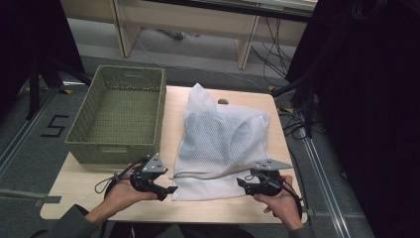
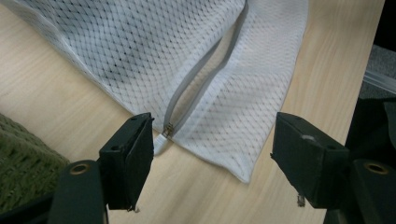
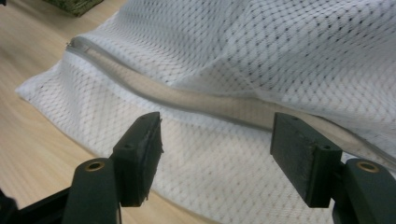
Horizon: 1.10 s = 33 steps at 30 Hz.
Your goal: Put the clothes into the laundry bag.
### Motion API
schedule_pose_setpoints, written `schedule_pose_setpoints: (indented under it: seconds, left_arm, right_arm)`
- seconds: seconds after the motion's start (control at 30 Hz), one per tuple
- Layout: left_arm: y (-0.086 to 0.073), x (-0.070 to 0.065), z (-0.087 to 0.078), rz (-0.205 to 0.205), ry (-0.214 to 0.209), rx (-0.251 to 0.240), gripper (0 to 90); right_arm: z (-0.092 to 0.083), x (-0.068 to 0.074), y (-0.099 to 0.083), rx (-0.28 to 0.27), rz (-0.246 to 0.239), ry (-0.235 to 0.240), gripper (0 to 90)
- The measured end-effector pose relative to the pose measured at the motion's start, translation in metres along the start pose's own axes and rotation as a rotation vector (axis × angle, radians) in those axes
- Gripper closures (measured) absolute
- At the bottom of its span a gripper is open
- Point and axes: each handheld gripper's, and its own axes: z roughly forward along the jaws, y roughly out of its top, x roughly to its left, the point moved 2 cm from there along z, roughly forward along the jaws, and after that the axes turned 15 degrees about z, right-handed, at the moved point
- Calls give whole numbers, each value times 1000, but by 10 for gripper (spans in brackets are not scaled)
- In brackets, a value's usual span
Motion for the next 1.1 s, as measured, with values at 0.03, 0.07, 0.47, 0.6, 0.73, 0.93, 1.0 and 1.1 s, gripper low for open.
schedule_pose_setpoints:
  seconds: [0.03,0.07,0.47,0.6,0.73,0.93,1.0,1.1]
  left_arm:
    - [-1,-2,0,-10,-4,1,276]
    - [-2,-3,0,-16,-5,4,276]
    - [-7,-20,2,23,-31,45,263]
    - [-7,-19,2,34,-26,53,262]
    - [-7,-20,3,17,-18,51,260]
    - [-7,-20,3,20,-21,55,259]
    - [-7,-20,3,18,-14,53,259]
    - [-7,-20,4,16,-19,52,257]
  right_arm:
    - [0,1,-1,10,-2,1,345]
    - [2,-2,-1,-18,-52,1,342]
    - [0,6,-10,37,-70,17,326]
    - [-1,9,-13,40,-79,21,322]
    - [-2,12,-17,42,-81,28,319]
    - [-4,14,-19,67,-77,27,317]
    - [-4,14,-20,70,-78,24,317]
    - [-2,12,-20,63,-101,20,316]
